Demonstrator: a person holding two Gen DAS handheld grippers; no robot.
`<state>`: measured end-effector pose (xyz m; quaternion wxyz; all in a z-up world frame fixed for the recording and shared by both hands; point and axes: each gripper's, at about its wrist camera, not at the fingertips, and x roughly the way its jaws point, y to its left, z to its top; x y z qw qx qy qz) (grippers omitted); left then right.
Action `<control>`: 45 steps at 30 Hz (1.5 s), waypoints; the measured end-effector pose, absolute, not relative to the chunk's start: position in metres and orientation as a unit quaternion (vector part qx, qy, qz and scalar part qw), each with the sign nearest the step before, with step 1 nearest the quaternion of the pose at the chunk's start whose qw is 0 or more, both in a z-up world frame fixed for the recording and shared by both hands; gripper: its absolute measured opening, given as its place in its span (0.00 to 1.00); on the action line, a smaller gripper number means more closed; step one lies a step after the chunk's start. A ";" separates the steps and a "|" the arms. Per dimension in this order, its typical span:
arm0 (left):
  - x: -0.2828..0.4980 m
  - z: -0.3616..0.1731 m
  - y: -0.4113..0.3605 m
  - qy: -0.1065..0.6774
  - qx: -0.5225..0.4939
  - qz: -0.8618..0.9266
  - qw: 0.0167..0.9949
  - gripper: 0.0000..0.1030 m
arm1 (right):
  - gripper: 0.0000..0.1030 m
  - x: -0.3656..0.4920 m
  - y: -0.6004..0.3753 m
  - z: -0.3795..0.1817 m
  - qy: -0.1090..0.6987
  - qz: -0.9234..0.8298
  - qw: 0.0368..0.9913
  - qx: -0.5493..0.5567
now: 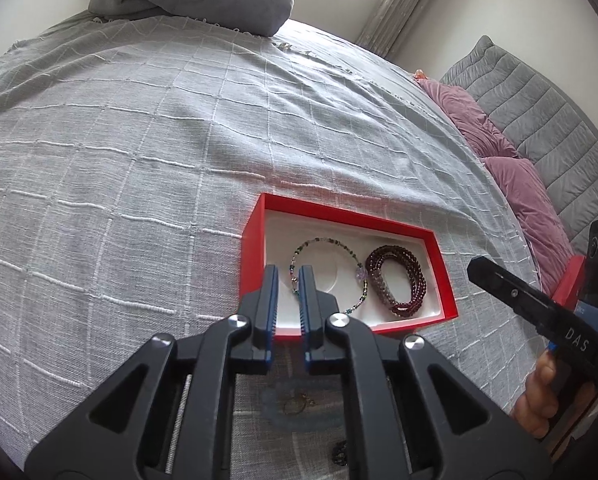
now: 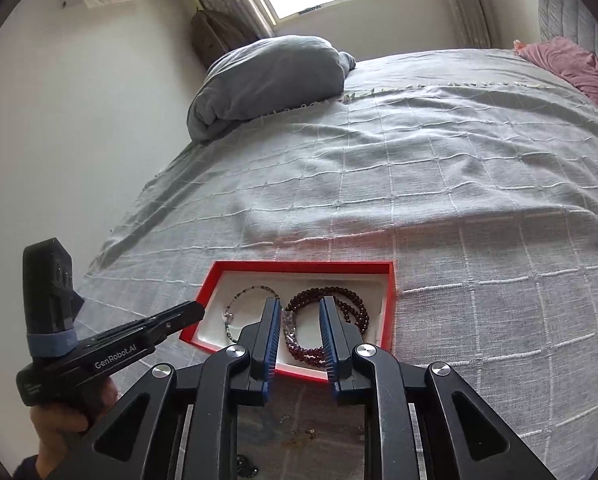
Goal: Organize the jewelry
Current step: 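Carry both bracelets into the red box and open both tools, then move the left tool to the pale blue bead bracelet and close on it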
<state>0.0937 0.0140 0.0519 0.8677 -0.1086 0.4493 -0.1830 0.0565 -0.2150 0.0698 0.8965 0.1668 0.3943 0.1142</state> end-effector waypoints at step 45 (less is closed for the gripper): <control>0.037 0.010 0.023 0.543 -0.127 -0.173 0.812 0.34 | 0.49 0.001 -0.216 0.037 0.506 0.090 0.844 0.155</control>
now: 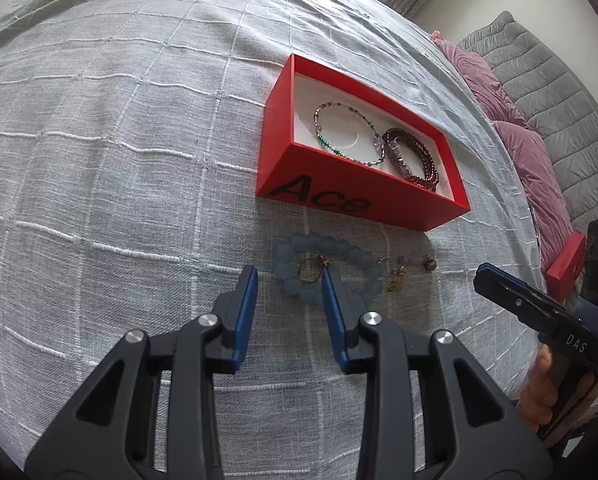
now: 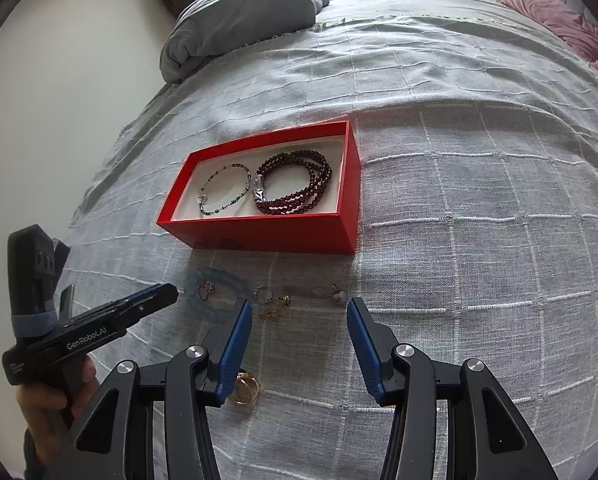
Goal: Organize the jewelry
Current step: 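Move the left tool to the pale blue bead bracelet and close on it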
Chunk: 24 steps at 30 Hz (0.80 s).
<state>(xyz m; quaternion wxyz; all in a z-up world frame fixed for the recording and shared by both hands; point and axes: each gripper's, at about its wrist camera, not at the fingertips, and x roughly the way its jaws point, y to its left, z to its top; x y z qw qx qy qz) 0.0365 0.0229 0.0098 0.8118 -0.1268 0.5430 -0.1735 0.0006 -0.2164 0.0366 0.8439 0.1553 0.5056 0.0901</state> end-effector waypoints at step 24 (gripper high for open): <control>0.049 -0.005 0.000 0.553 -0.093 -0.158 0.813 0.17 | 0.49 0.003 -0.211 0.028 0.523 0.089 0.835 0.146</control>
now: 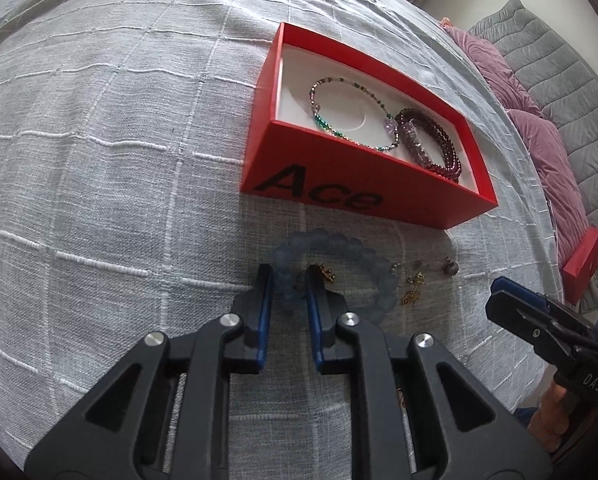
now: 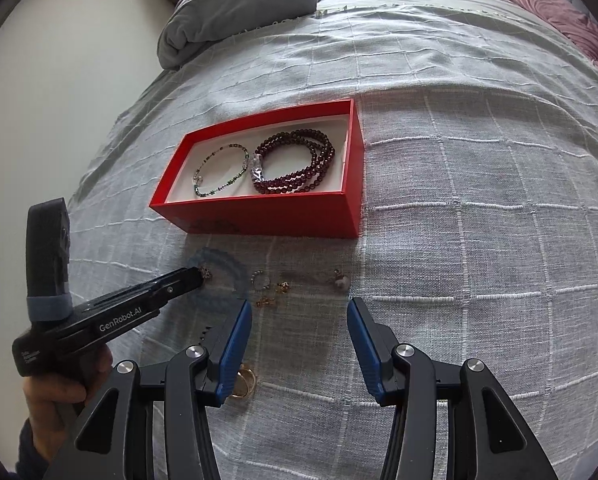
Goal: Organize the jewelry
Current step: 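Move the left tool to the pale blue bead bracelet and close on it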
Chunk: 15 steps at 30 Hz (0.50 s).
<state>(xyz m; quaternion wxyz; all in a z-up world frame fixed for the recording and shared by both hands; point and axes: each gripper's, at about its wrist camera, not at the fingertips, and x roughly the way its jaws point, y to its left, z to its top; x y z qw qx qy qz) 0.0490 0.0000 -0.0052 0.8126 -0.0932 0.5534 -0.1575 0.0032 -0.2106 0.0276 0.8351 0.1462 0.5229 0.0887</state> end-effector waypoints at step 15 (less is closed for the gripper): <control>0.038 0.013 -0.011 0.527 -0.076 -0.183 0.826 0.12 | 0.49 0.004 -0.227 0.034 0.511 0.076 0.839 0.170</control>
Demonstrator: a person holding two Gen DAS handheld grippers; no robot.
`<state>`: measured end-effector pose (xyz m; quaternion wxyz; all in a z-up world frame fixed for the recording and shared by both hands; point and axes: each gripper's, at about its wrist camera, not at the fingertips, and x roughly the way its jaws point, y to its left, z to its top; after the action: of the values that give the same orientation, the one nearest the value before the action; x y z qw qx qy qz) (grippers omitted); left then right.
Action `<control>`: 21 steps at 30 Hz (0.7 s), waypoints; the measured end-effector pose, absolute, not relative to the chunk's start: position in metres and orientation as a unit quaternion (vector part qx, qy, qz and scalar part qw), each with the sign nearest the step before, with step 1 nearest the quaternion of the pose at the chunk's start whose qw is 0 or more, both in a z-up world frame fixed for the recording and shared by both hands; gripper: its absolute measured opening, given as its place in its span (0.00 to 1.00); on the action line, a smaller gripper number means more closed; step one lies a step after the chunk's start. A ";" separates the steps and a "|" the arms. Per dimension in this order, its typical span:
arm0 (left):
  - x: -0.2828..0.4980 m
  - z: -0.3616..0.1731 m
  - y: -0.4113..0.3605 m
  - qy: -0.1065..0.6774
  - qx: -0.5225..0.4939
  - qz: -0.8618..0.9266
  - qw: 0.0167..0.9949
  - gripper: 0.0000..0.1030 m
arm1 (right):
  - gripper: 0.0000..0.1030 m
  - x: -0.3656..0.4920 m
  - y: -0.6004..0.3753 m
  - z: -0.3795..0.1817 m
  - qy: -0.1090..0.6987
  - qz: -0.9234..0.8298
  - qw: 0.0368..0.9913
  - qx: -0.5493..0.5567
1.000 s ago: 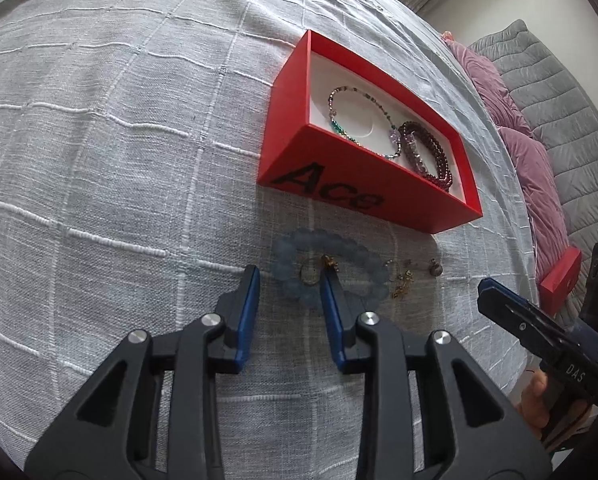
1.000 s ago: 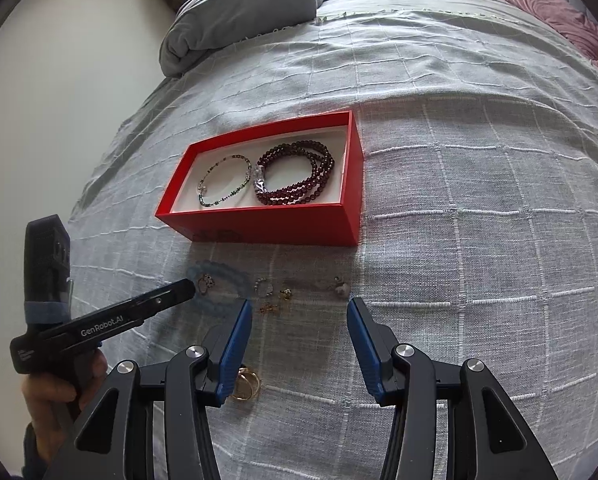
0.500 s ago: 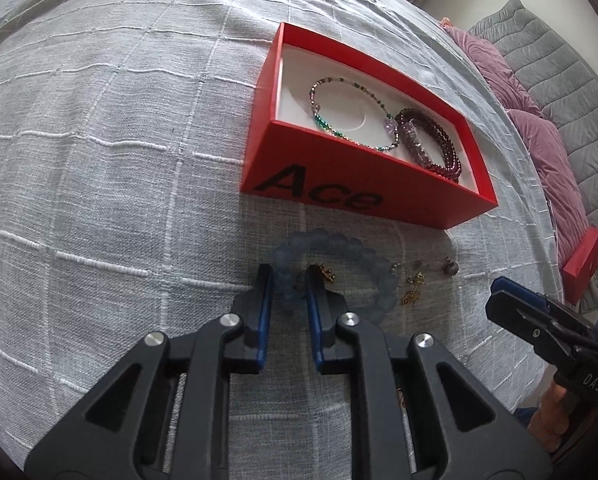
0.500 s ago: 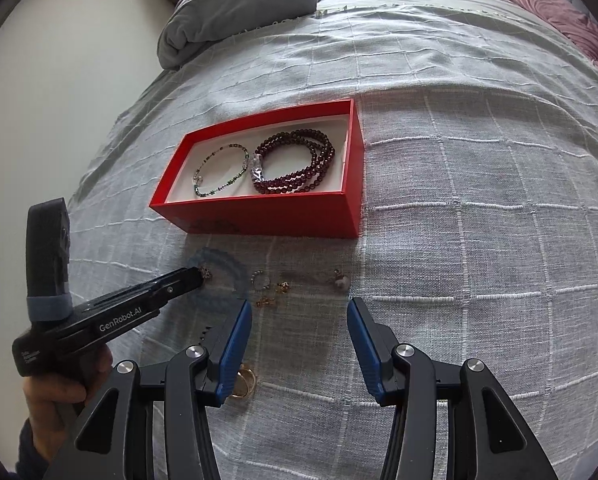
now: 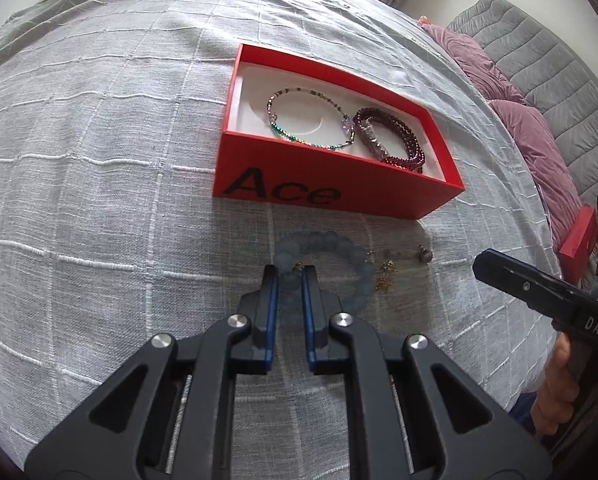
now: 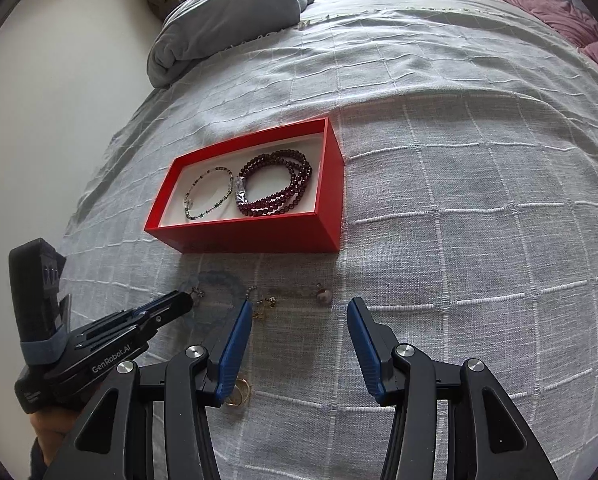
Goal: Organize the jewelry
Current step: 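Move the left tool to the pale blue bead bracelet and close on it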
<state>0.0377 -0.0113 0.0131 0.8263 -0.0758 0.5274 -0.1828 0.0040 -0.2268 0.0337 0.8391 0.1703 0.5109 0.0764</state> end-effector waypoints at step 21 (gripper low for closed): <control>0.038 0.028 -0.002 0.505 -0.114 -0.229 0.824 0.12 | 0.50 -0.005 -0.178 0.026 0.527 0.144 0.835 0.070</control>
<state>0.0384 -0.0023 0.0281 0.8245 -0.1137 0.5049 -0.2289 -0.0049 -0.1781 0.0259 0.8347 0.0705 0.5269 0.1437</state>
